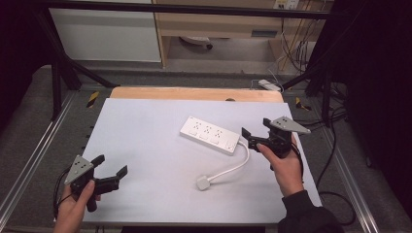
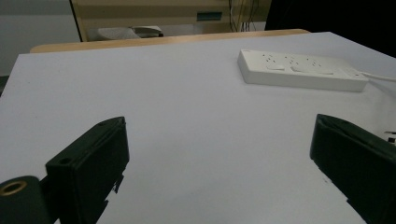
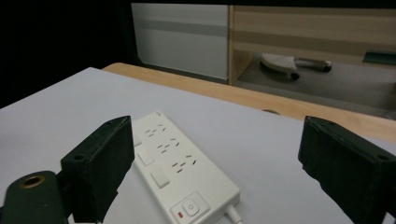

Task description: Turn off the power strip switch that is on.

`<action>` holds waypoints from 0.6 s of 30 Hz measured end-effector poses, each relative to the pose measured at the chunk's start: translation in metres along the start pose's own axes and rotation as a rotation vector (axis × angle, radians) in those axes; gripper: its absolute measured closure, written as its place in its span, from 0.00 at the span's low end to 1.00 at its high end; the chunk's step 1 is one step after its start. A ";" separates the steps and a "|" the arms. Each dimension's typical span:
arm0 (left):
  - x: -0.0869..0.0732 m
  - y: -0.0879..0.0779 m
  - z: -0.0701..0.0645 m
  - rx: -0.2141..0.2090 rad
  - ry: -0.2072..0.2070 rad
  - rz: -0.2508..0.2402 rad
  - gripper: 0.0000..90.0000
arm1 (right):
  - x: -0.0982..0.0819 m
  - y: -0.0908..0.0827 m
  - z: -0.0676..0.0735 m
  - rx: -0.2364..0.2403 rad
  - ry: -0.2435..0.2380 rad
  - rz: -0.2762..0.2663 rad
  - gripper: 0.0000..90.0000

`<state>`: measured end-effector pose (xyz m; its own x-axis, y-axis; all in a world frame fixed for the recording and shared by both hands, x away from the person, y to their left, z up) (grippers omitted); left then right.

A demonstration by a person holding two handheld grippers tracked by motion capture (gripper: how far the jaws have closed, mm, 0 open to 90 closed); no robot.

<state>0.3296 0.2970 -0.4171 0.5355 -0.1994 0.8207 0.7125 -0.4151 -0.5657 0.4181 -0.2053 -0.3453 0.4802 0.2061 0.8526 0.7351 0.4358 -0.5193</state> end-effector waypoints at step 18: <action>0.000 0.000 0.000 -0.001 -0.001 -0.002 0.05 | 0.019 0.007 0.007 0.003 -0.028 -0.019 0.31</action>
<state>0.3294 0.2969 -0.4171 0.5344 -0.1981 0.8217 0.7130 -0.4163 -0.5642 0.4293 -0.1921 -0.3321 0.4524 0.2222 0.8637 0.7424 0.4428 -0.5028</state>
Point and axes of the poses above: each handheld gripper's, and its own axes: y roughly forward along the jaws, x roughly out of its top, z roughly to its left, the point moved 2 cm from there along y, roughly forward along the jaws, and after that the axes turned 14 degrees about z, right-handed, at the moved point
